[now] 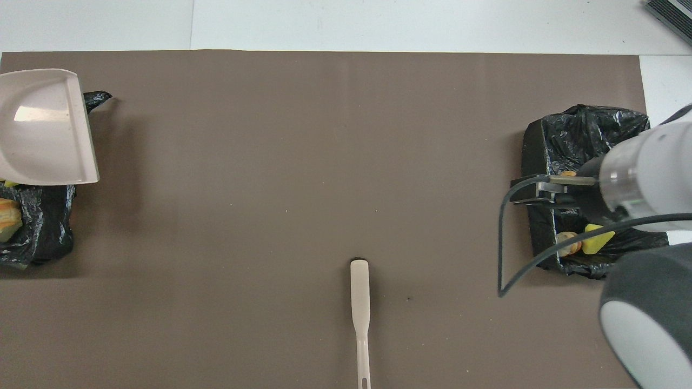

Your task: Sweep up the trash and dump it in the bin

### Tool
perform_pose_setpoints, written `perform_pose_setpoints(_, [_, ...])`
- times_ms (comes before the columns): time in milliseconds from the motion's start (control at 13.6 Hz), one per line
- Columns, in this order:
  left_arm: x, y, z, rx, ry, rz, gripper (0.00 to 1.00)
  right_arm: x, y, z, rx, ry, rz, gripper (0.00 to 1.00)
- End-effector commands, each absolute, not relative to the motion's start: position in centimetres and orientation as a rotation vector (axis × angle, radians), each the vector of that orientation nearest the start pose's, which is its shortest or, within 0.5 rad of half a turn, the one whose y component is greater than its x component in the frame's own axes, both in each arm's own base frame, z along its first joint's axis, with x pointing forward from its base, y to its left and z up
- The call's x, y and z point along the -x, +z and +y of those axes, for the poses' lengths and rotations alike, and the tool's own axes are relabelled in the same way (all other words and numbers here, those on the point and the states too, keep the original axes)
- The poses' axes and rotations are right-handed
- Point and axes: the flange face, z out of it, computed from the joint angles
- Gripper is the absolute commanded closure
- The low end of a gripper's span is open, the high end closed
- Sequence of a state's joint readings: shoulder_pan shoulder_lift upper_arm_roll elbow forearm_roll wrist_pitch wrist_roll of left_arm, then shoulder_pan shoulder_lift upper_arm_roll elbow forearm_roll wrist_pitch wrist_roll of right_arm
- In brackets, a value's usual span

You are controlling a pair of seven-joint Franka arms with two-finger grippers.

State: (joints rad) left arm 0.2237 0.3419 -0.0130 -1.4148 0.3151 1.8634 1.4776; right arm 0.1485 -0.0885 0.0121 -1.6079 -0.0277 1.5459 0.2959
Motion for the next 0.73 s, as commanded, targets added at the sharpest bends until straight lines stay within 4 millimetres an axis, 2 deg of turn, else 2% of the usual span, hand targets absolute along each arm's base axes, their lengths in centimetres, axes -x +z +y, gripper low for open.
perform_pose_setpoints(0, [-65.5,49.8,11.6,2.447,0.181,1.618,1.0,-51.1,67.1,2.6,3.172,-0.031,0.184,0.0])
perform_pose_setpoints(73, [-65.5,48.8,9.1,2.519,0.17,1.551,1.0,-50.5,67.8,0.7,3.164,-0.033,0.215,0.0])
perform_pose_setpoints(293, [-66.1,47.9,2.9,2.717,0.082,1.314,1.0,-48.9,68.3,-3.5,3.142,-0.008,0.303,0.0])
perform_pose_setpoints(440, [-66.2,47.4,-1.3,2.836,0.043,1.12,1.0,-48.7,68.3,-4.9,3.136,-0.01,0.344,0.0])
perform_pose_setpoints(586, [-66.0,47.0,-5.6,2.91,0.027,0.912,1.0,-48.6,68.0,-5.1,3.133,-0.007,0.365,0.0])
perform_pose_setpoints(660, [-65.9,46.9,-7.0,2.944,0.026,0.81,1.0,-48.3,67.9,-5.2,3.137,0.007,0.366,0.0])
